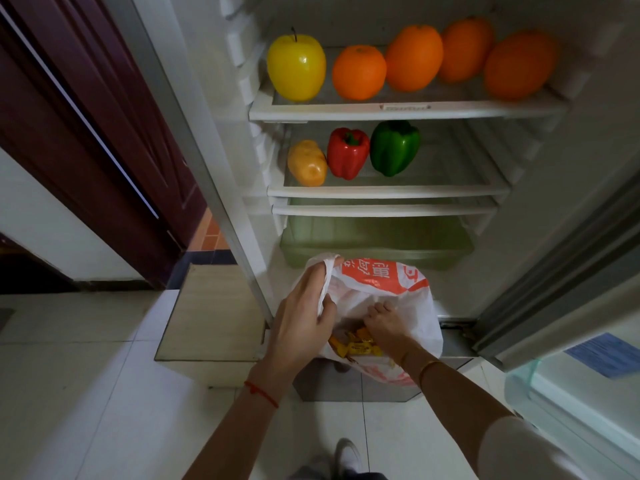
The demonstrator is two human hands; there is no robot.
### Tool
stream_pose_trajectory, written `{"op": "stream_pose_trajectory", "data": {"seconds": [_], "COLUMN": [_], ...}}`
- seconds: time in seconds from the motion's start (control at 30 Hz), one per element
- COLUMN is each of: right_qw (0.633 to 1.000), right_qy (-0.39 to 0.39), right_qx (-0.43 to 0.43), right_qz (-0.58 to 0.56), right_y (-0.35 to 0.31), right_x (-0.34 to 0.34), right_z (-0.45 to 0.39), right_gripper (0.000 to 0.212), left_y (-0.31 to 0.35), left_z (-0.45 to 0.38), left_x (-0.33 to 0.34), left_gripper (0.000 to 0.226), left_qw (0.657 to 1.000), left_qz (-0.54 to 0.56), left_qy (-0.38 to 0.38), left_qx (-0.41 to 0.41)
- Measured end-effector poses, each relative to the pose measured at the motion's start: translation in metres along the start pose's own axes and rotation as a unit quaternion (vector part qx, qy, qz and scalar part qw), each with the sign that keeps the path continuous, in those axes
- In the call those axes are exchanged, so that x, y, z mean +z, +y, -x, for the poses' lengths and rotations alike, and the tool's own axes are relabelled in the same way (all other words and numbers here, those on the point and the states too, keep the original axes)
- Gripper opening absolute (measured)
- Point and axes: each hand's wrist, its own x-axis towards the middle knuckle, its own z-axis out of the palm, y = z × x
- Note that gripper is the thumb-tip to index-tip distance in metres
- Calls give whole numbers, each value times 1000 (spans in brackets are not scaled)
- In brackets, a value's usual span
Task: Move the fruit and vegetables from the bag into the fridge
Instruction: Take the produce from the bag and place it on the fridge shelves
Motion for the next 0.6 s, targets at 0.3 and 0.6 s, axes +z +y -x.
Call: {"op": "stream_pose_trajectory", "data": {"seconds": [0.3,0.6], "right_qw": [994,989], "right_qy": [79,43], "right_qx": [18,30], "right_qz": [-79,-141], "right_y": [0,-6], "right_x": [22,2], "right_z": [-5,8], "right_gripper": [56,36], "left_y": [0,1], "left_z": [-3,-4], "left_x": [5,0], "left_gripper": [45,46], "left_qw": [1000,1000], "left_qz": [0,4], "left_qy": [4,11], "left_qx": [2,-2]}}
